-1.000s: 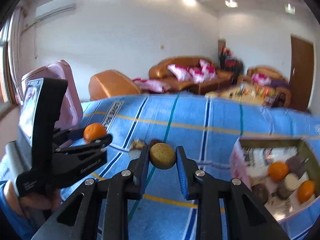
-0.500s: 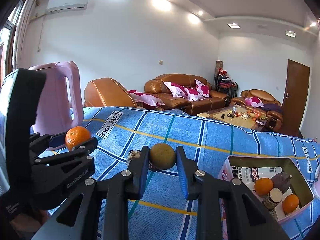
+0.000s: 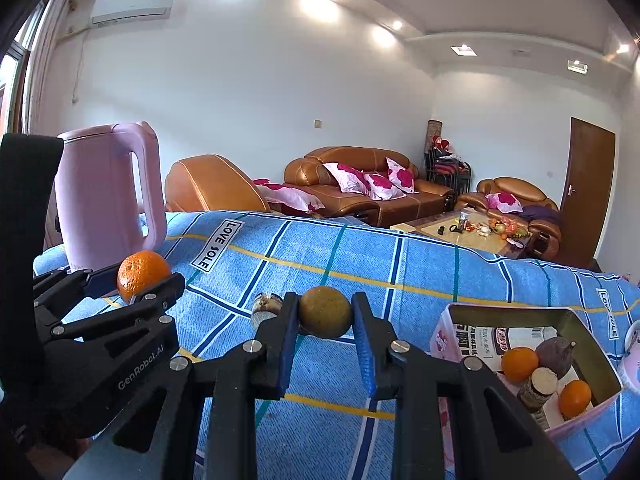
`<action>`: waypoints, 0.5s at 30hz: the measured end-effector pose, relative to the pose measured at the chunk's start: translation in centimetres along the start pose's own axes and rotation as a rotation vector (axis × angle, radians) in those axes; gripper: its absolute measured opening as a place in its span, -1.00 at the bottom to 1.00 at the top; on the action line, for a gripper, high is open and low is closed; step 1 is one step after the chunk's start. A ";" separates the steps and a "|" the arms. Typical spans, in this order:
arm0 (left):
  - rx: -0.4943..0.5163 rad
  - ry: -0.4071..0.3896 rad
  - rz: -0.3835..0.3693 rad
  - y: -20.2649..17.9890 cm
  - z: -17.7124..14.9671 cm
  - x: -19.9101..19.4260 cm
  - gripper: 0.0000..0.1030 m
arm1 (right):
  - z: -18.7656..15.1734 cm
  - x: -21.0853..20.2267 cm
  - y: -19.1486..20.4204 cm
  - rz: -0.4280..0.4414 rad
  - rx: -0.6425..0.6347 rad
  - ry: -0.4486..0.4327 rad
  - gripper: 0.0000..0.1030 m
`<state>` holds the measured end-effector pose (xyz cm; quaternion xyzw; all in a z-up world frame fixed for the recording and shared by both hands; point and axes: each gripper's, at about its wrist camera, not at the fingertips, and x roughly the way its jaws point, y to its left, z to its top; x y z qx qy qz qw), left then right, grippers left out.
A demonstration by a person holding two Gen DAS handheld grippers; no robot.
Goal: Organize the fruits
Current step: 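Carry the held orange and kiwi over the tin box with both tools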
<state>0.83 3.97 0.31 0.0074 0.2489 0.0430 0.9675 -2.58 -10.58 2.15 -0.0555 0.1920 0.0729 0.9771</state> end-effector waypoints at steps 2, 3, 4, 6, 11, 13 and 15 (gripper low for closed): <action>0.004 -0.002 -0.004 -0.2 -0.1 -0.3 -0.06 | -0.1 -0.3 -0.2 -0.003 0.002 0.000 -0.44; 0.005 -0.004 -0.005 -0.3 -0.2 -0.4 -0.06 | -0.2 -0.5 -0.3 -0.004 0.004 0.002 -0.44; 0.005 -0.005 -0.007 -0.3 -0.2 -0.5 -0.06 | -0.3 -0.6 -0.5 -0.005 0.005 0.005 -0.44; 0.005 -0.004 -0.011 -0.5 -0.2 -0.7 -0.06 | -0.4 -0.9 -0.8 -0.008 0.010 0.006 -0.44; 0.001 0.008 -0.024 -0.9 -0.4 -0.9 -0.06 | -0.6 -1.4 -1.4 -0.018 0.013 0.011 -0.44; -0.003 0.014 -0.030 -1.0 -0.6 -1.0 -0.06 | -0.7 -1.8 -1.7 -0.025 0.014 0.011 -0.44; -0.002 0.017 -0.036 -1.2 -0.6 -1.1 -0.06 | -0.9 -2.1 -2.1 -0.030 0.015 0.013 -0.44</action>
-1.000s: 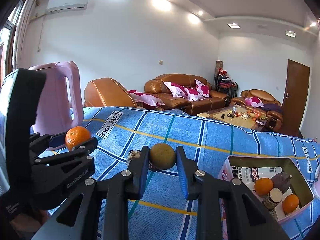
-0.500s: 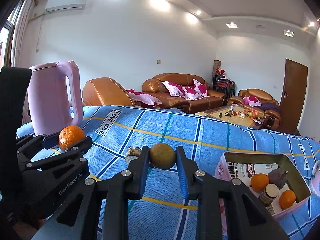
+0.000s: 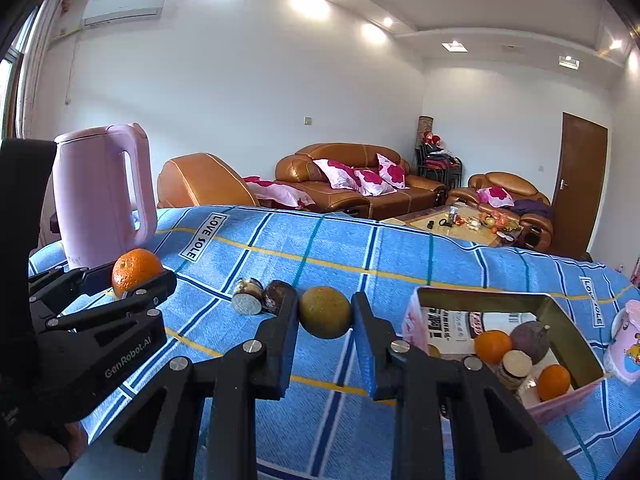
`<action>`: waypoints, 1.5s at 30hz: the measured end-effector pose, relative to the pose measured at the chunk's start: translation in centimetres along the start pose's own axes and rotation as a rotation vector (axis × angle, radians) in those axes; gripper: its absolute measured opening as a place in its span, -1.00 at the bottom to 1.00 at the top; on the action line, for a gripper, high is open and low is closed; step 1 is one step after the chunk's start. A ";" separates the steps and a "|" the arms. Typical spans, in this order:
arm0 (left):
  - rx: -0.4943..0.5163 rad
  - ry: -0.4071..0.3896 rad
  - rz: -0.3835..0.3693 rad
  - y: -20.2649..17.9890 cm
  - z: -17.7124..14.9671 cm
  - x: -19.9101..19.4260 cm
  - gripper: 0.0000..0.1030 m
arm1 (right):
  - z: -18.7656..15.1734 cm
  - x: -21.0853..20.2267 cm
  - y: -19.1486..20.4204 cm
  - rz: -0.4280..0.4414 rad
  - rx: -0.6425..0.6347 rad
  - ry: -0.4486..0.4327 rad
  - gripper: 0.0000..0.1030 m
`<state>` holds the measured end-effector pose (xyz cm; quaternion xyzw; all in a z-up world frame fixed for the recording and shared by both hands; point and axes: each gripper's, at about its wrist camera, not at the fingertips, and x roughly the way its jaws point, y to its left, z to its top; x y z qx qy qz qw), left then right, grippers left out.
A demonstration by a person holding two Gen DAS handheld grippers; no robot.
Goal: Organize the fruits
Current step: 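Carry the held orange and kiwi over the tin box with both tools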
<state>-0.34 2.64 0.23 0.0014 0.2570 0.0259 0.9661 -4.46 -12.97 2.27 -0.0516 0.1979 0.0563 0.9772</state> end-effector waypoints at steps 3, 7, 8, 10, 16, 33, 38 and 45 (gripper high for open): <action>0.009 0.000 -0.001 -0.5 -0.2 -0.1 -0.06 | -0.2 -0.4 -0.7 -0.008 0.003 0.001 -0.44; 0.018 0.000 -0.007 -1.2 -0.3 -0.4 -0.06 | -0.5 -0.9 -1.7 -0.025 0.001 0.001 -0.44; 0.018 0.002 -0.008 -1.4 -0.3 -0.4 -0.06 | -0.5 -0.9 -1.8 -0.028 0.000 0.001 -0.44; 0.017 0.009 -0.013 -1.7 -0.4 -0.4 -0.06 | -0.7 -1.2 -2.4 -0.037 0.000 0.002 -0.44; 0.033 0.009 -0.022 -3.0 -0.5 -0.6 -0.06 | -1.0 -1.5 -4.0 -0.057 0.016 0.010 -0.44; 0.052 0.014 -0.073 -7.4 -0.6 -0.9 -0.06 | -1.4 -2.4 -7.9 -0.122 0.020 0.003 -0.44; 0.057 0.013 -0.097 -8.6 -0.6 -1.0 -0.06 | -1.3 -2.7 -9.2 -0.141 0.031 0.000 -0.44; 0.065 0.007 -0.134 -10.4 -0.4 -1.2 -0.06 | -1.2 -3.0 -11.1 -0.179 0.043 -0.013 -0.44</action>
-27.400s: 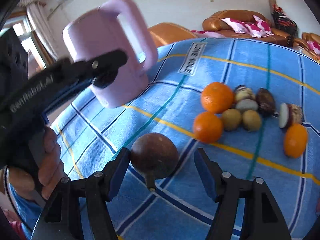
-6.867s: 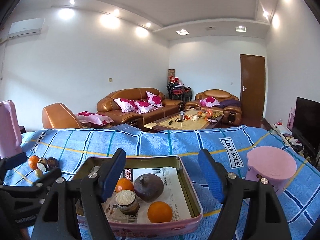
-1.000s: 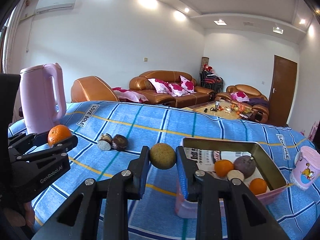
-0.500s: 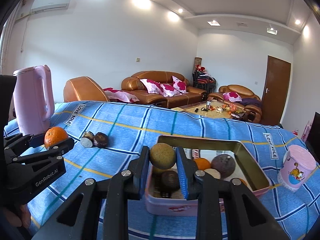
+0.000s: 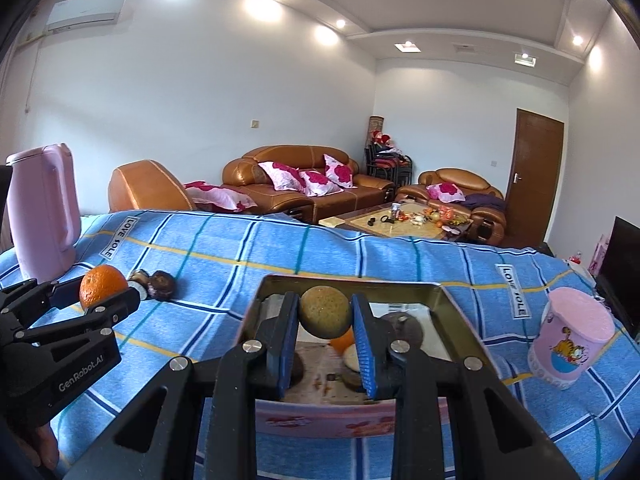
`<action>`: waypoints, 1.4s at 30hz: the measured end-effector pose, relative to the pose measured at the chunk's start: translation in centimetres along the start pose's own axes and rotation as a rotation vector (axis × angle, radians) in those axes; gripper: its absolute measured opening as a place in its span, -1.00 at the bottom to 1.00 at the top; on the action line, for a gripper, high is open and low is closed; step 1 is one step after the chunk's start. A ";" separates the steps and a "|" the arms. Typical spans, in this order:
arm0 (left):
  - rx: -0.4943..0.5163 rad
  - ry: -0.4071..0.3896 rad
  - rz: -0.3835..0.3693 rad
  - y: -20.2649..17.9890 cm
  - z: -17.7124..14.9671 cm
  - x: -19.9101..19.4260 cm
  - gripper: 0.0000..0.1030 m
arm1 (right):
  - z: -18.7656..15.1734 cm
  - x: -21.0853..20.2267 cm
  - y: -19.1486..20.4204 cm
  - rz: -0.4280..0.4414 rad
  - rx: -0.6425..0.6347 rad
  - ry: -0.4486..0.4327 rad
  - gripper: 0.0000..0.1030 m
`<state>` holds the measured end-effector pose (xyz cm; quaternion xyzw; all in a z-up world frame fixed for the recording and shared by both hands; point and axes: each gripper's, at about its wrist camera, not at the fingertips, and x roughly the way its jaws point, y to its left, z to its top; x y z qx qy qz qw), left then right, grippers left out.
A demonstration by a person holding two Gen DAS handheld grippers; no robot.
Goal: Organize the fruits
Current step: 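Carry the held orange and kiwi over the tin box with both tools, then lower the orange and kiwi into the tin box and open both tools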
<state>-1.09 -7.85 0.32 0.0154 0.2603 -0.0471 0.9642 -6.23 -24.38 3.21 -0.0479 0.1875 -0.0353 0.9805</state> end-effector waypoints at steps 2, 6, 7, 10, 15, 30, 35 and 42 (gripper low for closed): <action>0.006 -0.003 -0.008 -0.7 0.2 0.0 -0.06 | 0.0 0.0 -0.7 -0.011 0.006 0.000 -0.44; 0.014 -0.008 -0.032 -1.9 0.5 0.0 -0.06 | 0.1 0.2 -2.4 -0.042 0.024 -0.002 -0.44; 0.017 -0.009 -0.039 -2.2 0.6 0.0 -0.06 | 0.1 0.2 -2.8 -0.051 0.029 -0.004 -0.44; 0.022 -0.011 -0.055 -2.9 0.9 0.0 -0.06 | 0.2 0.2 -4.3 -0.075 0.050 -0.005 -0.44; 0.038 -0.013 -0.089 -4.5 1.1 0.3 -0.06 | 0.2 0.7 -7.0 -0.111 0.096 0.008 -0.44; 0.072 0.020 -0.173 -9.3 2.0 2.0 -0.06 | 0.1 2.9 -9.4 -0.138 0.130 0.096 -0.44; 0.081 0.028 -0.185 -10.4 2.0 2.8 -0.06 | 0.1 3.9 -9.7 -0.119 0.128 0.127 -0.44; 0.080 0.050 -0.214 -11.4 2.2 4.0 -0.06 | -0.3 5.5 -9.9 -0.077 0.125 0.180 -0.44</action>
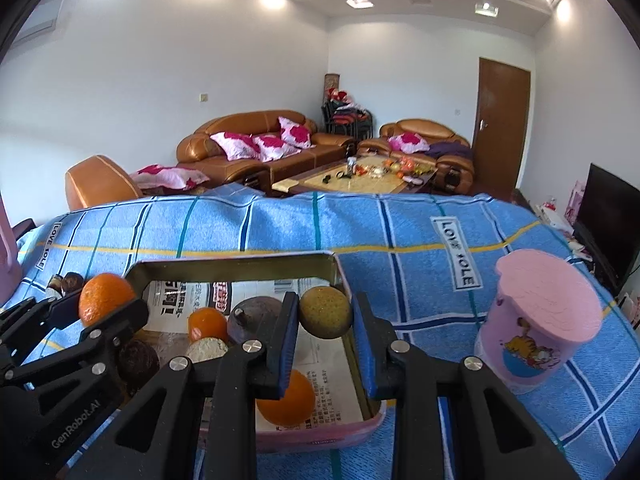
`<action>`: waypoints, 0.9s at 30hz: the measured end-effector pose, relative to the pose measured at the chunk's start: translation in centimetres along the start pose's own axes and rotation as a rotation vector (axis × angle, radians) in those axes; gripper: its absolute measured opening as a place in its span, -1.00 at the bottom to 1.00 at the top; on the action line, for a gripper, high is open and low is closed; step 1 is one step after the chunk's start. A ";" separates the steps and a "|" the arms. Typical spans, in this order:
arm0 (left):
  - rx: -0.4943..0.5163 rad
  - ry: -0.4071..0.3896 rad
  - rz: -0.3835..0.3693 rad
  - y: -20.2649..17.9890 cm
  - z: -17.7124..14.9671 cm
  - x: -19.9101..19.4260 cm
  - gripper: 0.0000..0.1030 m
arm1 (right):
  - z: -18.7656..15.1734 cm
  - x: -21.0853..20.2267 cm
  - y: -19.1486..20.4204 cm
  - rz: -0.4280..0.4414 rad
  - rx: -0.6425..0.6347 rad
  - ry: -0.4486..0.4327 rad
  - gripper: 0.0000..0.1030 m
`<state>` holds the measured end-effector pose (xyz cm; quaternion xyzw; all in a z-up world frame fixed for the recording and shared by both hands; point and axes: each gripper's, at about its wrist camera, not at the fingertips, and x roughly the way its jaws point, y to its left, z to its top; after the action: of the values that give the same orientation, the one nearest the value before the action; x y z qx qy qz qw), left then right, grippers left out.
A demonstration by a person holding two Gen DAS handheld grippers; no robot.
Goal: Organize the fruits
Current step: 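Lower the orange and kiwi into the tin box and open both tools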
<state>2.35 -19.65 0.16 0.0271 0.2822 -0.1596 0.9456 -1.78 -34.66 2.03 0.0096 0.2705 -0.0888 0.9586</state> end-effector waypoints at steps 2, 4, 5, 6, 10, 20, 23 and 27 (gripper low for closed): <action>0.007 0.010 -0.007 -0.2 0.1 0.4 -0.06 | 0.0 0.3 0.1 0.007 -0.005 0.014 -0.44; 0.006 0.029 -0.017 -0.2 0.2 0.8 -0.06 | -0.1 0.7 0.3 0.022 -0.014 0.034 -0.44; 0.001 0.036 -0.019 -0.1 0.2 0.9 -0.06 | -0.2 0.8 0.5 0.028 -0.016 0.040 -0.44; -0.004 0.041 -0.021 0.0 0.1 1.0 -0.06 | -0.2 0.9 0.6 0.035 -0.020 0.045 -0.44; -0.018 0.064 -0.028 0.2 0.1 1.4 -0.06 | -0.2 1.3 1.2 0.055 -0.051 0.060 -0.44; -0.029 0.105 -0.032 0.6 -0.1 2.0 -0.04 | -0.5 1.9 2.3 0.104 -0.097 0.108 -0.44; -0.028 0.105 -0.029 0.5 -0.1 2.0 -0.04 | -0.5 1.9 2.3 0.113 -0.095 0.108 -0.43; -0.032 0.104 -0.025 0.6 -0.1 2.0 -0.04 | -0.5 1.9 2.2 0.139 -0.079 0.118 -0.43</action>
<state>4.07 -19.60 -1.02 0.0165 0.3338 -0.1653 0.9279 -0.04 -32.78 0.50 -0.0044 0.3287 -0.0108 0.9444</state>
